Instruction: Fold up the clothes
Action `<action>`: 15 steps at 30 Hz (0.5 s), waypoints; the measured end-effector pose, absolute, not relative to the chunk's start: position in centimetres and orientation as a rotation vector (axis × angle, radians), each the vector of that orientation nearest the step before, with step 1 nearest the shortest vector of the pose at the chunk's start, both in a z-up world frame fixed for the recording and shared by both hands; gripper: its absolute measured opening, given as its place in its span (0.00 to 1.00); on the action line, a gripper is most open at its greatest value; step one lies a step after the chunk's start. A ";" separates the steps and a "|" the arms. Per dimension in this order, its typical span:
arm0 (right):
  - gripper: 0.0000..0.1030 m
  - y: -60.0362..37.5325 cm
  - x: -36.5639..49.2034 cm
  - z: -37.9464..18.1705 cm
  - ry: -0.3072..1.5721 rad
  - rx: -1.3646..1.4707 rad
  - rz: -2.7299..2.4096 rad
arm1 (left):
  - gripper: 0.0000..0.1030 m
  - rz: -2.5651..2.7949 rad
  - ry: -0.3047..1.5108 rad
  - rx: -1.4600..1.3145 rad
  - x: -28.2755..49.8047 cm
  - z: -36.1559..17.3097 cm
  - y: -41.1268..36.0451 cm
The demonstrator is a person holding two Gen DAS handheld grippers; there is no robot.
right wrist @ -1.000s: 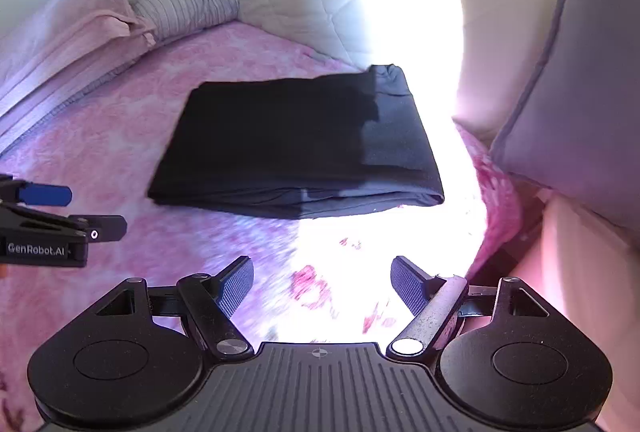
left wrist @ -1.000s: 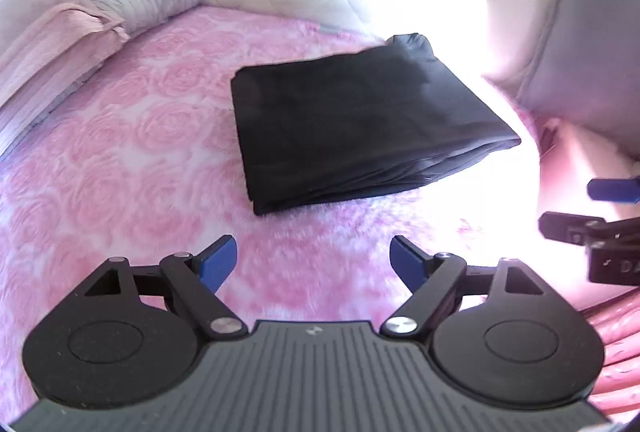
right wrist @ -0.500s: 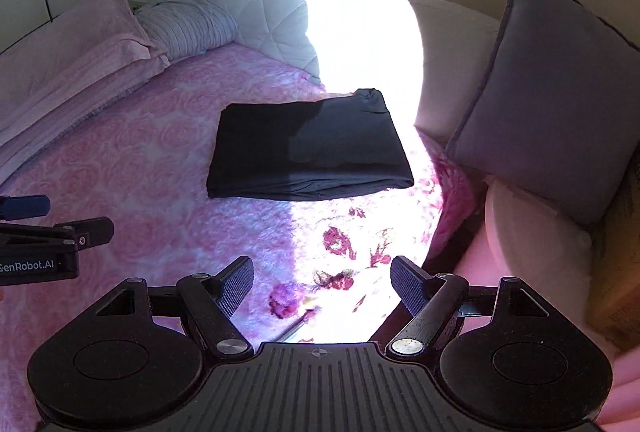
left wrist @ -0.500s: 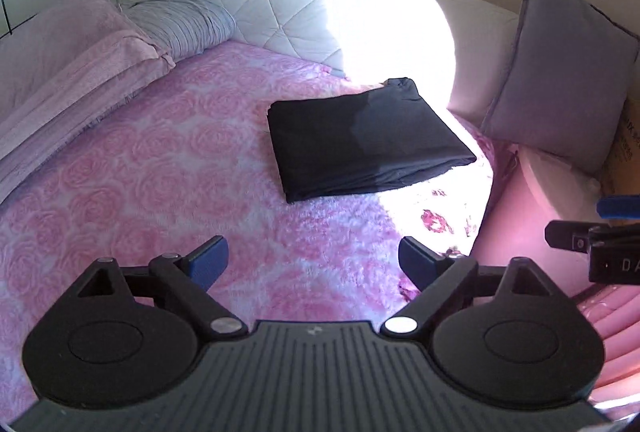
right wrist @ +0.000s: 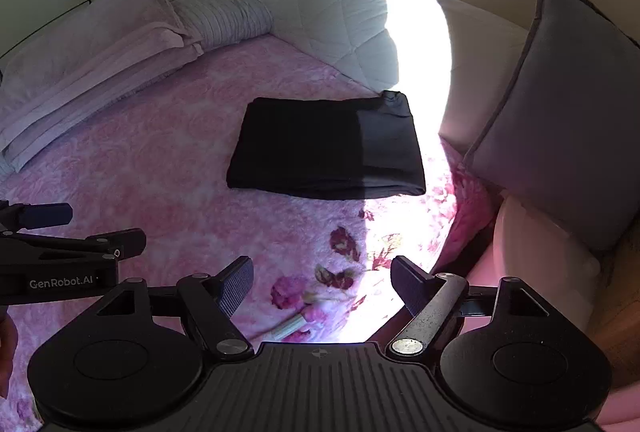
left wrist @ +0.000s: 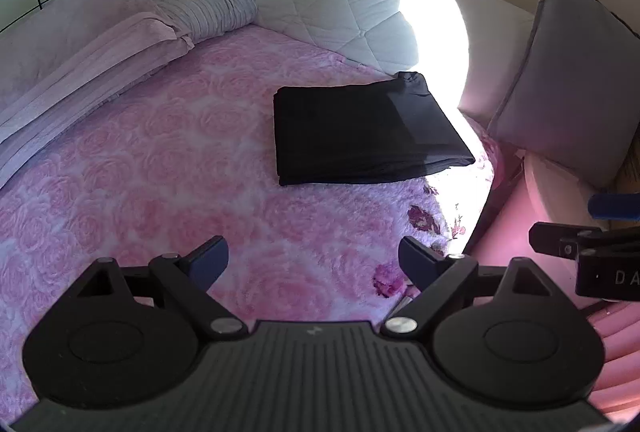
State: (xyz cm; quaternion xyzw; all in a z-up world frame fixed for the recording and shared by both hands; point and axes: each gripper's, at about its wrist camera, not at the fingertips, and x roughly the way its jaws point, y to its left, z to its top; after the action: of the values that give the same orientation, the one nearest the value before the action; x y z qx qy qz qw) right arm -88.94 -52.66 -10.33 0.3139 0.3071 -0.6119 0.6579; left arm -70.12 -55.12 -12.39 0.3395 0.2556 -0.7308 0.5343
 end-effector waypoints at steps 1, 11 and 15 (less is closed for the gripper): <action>0.76 -52.7 -89.2 -10.4 0.697 0.712 -1.382 | 0.87 -1.740 0.606 0.807 -70.3 -12.3 -55.0; 0.76 -52.7 -90.1 -10.0 0.704 0.698 -1.391 | 0.88 -1.701 0.641 0.780 -70.2 -12.2 -55.5; 0.76 -52.6 -90.2 -9.9 0.707 0.694 -1.397 | 0.88 -1.700 0.643 0.788 -70.2 -12.5 -55.3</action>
State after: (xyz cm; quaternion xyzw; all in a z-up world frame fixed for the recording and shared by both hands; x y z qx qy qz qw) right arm -90.19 -52.62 -9.89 0.3062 0.3120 -0.6161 0.6552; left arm -70.17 -55.31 -12.49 0.3329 0.2716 -0.7175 0.5483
